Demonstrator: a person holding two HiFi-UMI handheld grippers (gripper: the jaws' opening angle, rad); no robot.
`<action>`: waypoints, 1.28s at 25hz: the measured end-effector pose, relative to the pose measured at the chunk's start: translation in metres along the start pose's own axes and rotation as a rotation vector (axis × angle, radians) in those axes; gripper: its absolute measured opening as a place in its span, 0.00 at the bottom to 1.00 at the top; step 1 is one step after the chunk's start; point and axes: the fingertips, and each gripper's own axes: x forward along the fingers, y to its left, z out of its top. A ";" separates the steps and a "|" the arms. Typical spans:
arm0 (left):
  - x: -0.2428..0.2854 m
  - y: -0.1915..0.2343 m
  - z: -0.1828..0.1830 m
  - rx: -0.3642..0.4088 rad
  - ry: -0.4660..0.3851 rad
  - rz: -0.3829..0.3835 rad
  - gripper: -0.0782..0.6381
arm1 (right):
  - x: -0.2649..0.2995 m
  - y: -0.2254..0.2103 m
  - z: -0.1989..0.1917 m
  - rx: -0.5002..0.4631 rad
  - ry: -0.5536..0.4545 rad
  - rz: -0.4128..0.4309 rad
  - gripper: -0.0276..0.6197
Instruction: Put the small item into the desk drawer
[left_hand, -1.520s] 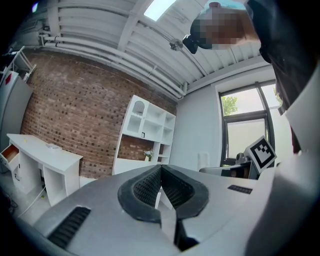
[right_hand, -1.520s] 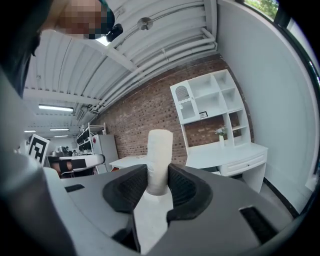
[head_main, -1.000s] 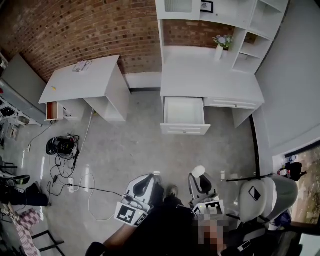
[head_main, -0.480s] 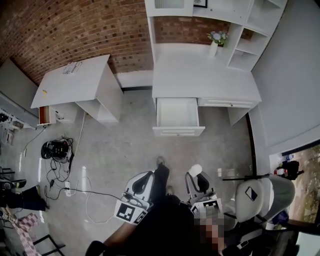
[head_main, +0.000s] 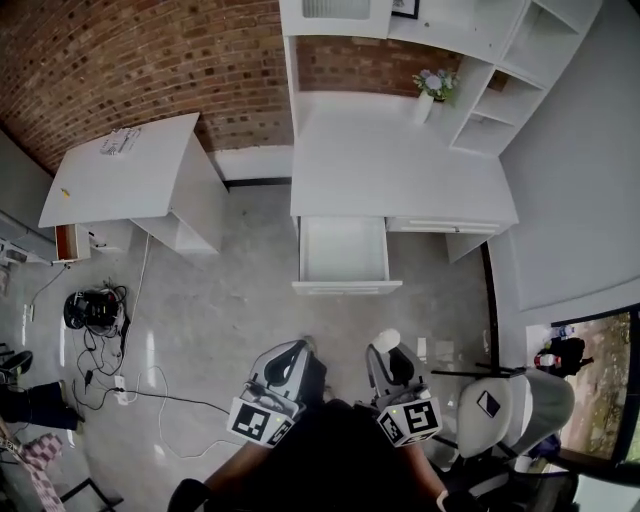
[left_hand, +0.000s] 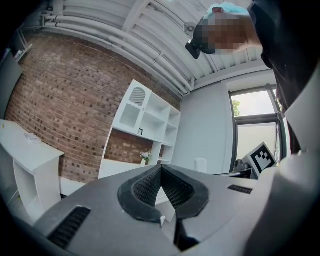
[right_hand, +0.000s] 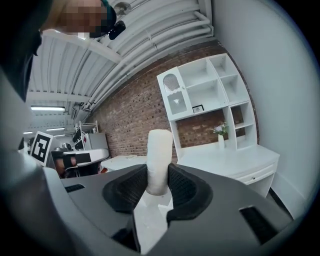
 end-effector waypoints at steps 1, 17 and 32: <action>0.009 0.010 0.003 0.001 -0.003 -0.002 0.14 | 0.012 -0.003 0.003 0.000 0.004 0.000 0.26; 0.127 0.098 0.016 -0.040 0.021 0.042 0.14 | 0.155 -0.079 0.046 -0.030 0.043 0.041 0.26; 0.203 0.111 0.022 -0.041 -0.024 0.322 0.14 | 0.245 -0.147 0.059 -0.098 0.118 0.347 0.26</action>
